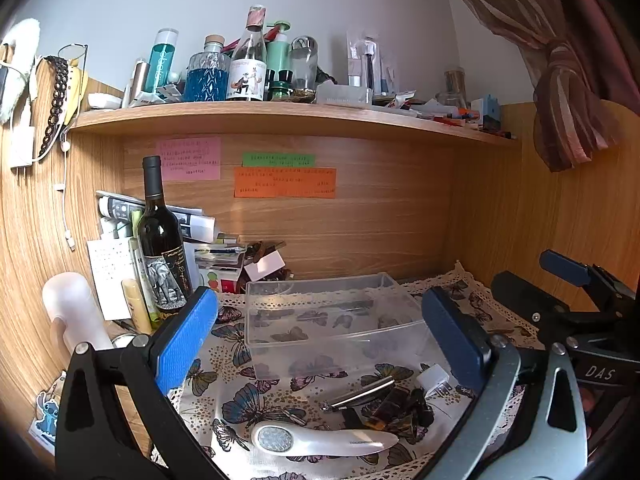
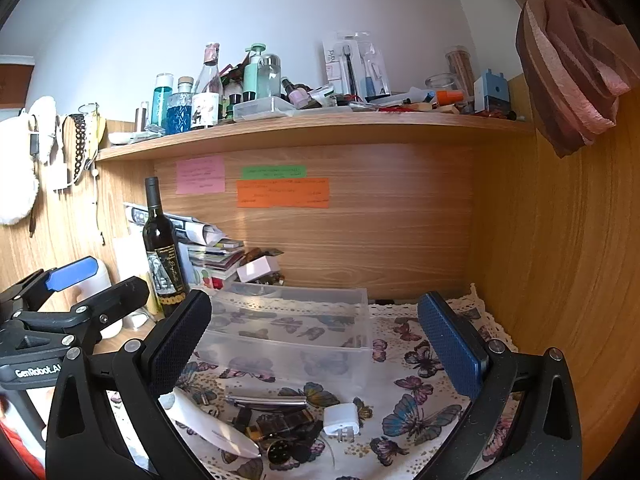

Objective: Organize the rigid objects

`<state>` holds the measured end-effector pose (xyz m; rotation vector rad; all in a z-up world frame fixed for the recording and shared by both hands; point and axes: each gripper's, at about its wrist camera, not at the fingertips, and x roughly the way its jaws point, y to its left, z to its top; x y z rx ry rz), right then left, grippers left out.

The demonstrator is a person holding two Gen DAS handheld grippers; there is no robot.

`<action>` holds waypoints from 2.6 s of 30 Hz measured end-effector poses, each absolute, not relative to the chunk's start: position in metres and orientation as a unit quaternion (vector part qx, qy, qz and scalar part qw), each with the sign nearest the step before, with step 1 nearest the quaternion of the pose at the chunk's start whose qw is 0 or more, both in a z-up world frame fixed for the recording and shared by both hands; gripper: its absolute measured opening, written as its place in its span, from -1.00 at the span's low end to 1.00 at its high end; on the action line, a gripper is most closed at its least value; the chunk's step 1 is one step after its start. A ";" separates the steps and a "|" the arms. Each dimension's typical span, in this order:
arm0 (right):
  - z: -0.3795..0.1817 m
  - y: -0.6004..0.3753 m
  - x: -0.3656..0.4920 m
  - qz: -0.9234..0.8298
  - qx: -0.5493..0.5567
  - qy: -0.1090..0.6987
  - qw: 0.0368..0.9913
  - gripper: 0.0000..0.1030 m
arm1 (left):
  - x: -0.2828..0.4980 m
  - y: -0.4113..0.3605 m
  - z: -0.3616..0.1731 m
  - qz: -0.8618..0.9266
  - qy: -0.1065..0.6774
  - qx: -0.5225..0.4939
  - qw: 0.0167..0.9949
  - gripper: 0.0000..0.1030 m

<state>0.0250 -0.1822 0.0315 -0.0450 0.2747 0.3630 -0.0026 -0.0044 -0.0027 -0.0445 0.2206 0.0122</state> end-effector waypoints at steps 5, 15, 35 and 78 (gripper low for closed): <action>0.028 -0.185 0.027 0.187 -0.014 0.143 0.972 1.00 | -0.002 -0.004 -0.006 0.002 0.118 -0.026 0.993 1.00; -0.005 -0.191 0.050 0.184 -0.024 0.220 0.958 0.54 | 0.020 0.021 -0.048 0.033 0.211 -0.064 0.975 0.71; -0.074 -0.208 0.068 0.173 -0.036 0.343 0.923 0.28 | 0.027 0.011 -0.135 0.020 0.378 -0.106 0.919 0.45; -0.106 -0.189 0.118 0.177 -0.046 0.426 0.886 -0.28 | 0.123 0.018 -0.154 -0.032 0.451 0.000 0.892 -0.29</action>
